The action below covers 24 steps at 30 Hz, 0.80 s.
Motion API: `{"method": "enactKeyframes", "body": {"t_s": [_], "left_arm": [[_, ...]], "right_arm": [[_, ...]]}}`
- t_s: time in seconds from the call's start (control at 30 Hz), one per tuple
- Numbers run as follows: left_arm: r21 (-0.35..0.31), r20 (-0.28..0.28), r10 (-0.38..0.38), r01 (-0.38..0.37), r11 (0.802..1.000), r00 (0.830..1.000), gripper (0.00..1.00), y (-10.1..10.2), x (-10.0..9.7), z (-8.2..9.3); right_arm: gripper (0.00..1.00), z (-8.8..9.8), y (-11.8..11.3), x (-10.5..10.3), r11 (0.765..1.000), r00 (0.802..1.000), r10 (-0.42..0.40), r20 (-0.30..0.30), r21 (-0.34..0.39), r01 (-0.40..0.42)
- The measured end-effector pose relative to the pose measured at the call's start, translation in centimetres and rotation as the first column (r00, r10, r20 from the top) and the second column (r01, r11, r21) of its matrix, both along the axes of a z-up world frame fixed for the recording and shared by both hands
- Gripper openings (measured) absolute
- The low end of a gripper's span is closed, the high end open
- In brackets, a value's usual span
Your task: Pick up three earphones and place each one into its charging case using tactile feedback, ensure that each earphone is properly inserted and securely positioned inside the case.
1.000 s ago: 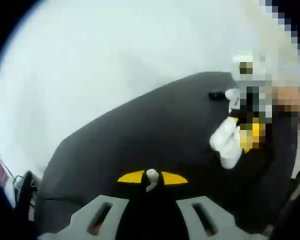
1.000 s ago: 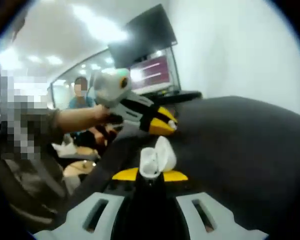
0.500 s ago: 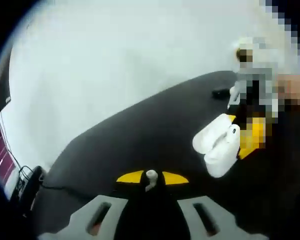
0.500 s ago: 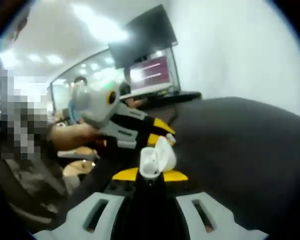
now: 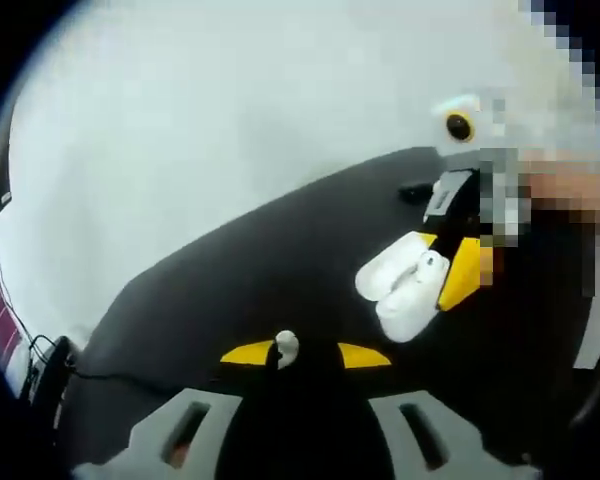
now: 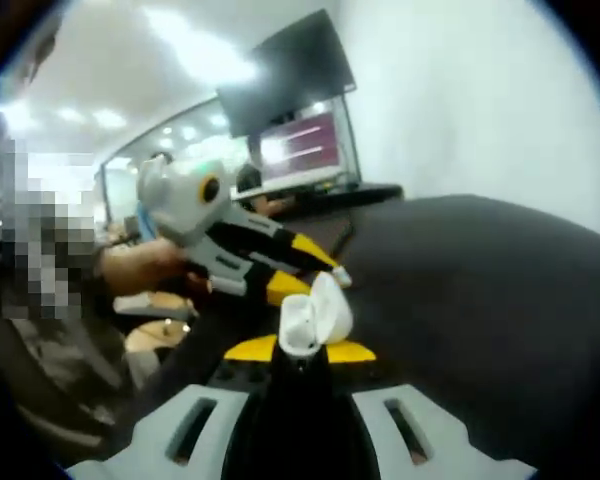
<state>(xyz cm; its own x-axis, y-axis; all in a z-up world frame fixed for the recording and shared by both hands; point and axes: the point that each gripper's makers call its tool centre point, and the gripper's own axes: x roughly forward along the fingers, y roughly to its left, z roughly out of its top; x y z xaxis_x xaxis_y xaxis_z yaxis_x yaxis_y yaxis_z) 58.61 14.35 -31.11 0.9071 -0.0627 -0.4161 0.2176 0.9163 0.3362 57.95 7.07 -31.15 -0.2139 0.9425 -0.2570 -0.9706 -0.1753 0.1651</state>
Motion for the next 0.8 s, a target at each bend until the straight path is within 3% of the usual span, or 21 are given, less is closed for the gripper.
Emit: {"method": "enactKeyframes", "body": {"t_s": [0.1, 0.2, 0.27, 0.33, 0.47, 0.5, 0.53, 0.6, 0.8], "left_arm": [[-0.051, -0.007, -0.035, 0.035, 0.998, 0.999, 0.22, -0.7, -0.2, -0.2], [-0.043, 0.006, -0.047, 0.047, 0.998, 0.999, 0.22, -0.8, -0.5, -0.1], [-0.010, 0.043, 0.001, 0.000, 1.000, 0.999, 0.22, 0.5, -0.3, 0.9], [-0.069, 0.076, 0.029, -0.024, 0.997, 0.997, 0.22, 1.8, 0.2, 2.2], [-0.228, -0.031, -0.078, 0.069, 0.971, 0.996, 0.28, 1.4, 1.0, 1.1], [-0.249, -0.043, -0.105, 0.091, 0.964, 0.994, 0.27, 1.2, 1.1, 0.9], [-0.286, -0.029, -0.073, 0.062, 0.956, 0.997, 0.26, 1.9, 1.6, 1.0], [-0.317, 0.011, -0.088, 0.087, 0.945, 0.996, 0.23, 2.1, 1.9, 1.2], [-0.300, -0.015, -0.122, 0.112, 0.947, 0.992, 0.23, 1.4, 1.8, 0.5]], "right_arm": [[0.18, 0.0, 0.0, 0.0, 1.000, 1.000, 0.000, 0.002, 0.000, 0.000], [0.18, 0.0, 0.0, 0.0, 1.000, 1.000, 0.001, 0.001, 0.000, -0.001], [0.18, -0.1, 0.0, 0.0, 1.000, 1.000, 0.001, 0.000, 0.000, -0.001], [0.18, -0.1, 0.0, 0.0, 1.000, 1.000, 0.002, 0.002, 0.000, -0.002], [0.18, -0.1, 0.0, 0.0, 1.000, 1.000, 0.002, 0.005, -0.002, -0.002], [0.18, -0.1, 0.0, -0.1, 1.000, 1.000, 0.003, 0.007, -0.001, -0.003], [0.18, -0.1, 0.0, -0.1, 1.000, 1.000, 0.002, 0.008, -0.002, -0.002], [0.18, -0.1, 0.0, -0.1, 1.000, 1.000, 0.002, 0.011, -0.002, -0.002], [0.18, -0.1, 0.0, -0.1, 1.000, 1.000, 0.007, 0.009, -0.004, -0.007]]}}
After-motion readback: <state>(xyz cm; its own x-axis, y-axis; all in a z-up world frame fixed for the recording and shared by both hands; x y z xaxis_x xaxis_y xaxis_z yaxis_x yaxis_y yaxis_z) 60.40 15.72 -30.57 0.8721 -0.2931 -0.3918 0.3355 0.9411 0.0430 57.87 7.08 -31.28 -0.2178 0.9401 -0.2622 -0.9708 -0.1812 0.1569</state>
